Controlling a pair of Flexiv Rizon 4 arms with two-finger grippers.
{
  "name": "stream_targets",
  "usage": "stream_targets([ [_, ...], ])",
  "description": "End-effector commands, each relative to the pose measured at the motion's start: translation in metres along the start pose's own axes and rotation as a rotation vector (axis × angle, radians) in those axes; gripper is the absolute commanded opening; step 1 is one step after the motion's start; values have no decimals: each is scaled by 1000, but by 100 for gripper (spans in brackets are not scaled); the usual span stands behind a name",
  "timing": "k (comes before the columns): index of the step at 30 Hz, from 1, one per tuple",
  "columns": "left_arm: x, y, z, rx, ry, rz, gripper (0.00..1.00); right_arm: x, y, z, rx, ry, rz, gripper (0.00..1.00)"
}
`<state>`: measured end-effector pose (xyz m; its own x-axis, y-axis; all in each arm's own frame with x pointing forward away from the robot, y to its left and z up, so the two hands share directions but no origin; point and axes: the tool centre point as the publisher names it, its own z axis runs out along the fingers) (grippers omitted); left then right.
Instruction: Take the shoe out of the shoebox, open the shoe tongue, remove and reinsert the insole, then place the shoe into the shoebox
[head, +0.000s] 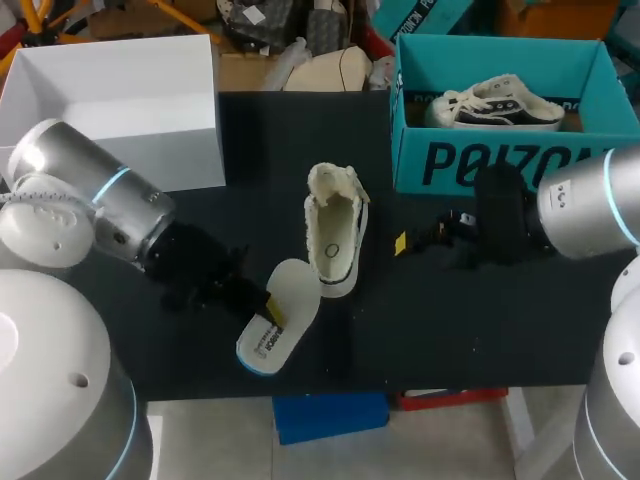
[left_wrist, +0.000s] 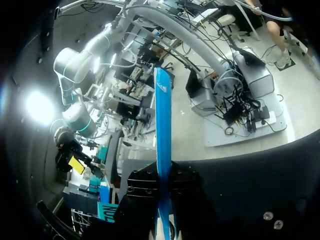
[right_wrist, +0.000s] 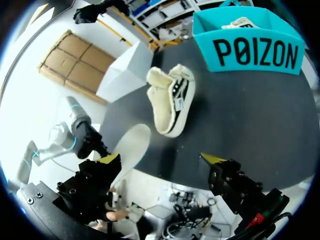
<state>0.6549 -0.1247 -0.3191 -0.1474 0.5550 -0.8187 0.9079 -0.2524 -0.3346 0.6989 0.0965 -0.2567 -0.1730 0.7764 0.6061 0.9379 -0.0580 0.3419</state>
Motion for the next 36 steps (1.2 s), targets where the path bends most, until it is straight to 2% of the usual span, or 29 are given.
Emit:
stream_targets([
  [1,-17,18,7,54,109,19,0,0,0,-2,2,1,-1,100],
  [9,-21,43,13,63,181,26,0,0,0,-2,2,1,-1,100],
  [19,-19,79,18,76,198,4,0,0,0,-2,2,1,-1,100],
  [28,-17,121,24,68,180,-21,0,0,0,-2,2,1,-1,100],
  [36,-16,167,26,46,136,-45,0,0,0,-2,2,1,-1,100],
])
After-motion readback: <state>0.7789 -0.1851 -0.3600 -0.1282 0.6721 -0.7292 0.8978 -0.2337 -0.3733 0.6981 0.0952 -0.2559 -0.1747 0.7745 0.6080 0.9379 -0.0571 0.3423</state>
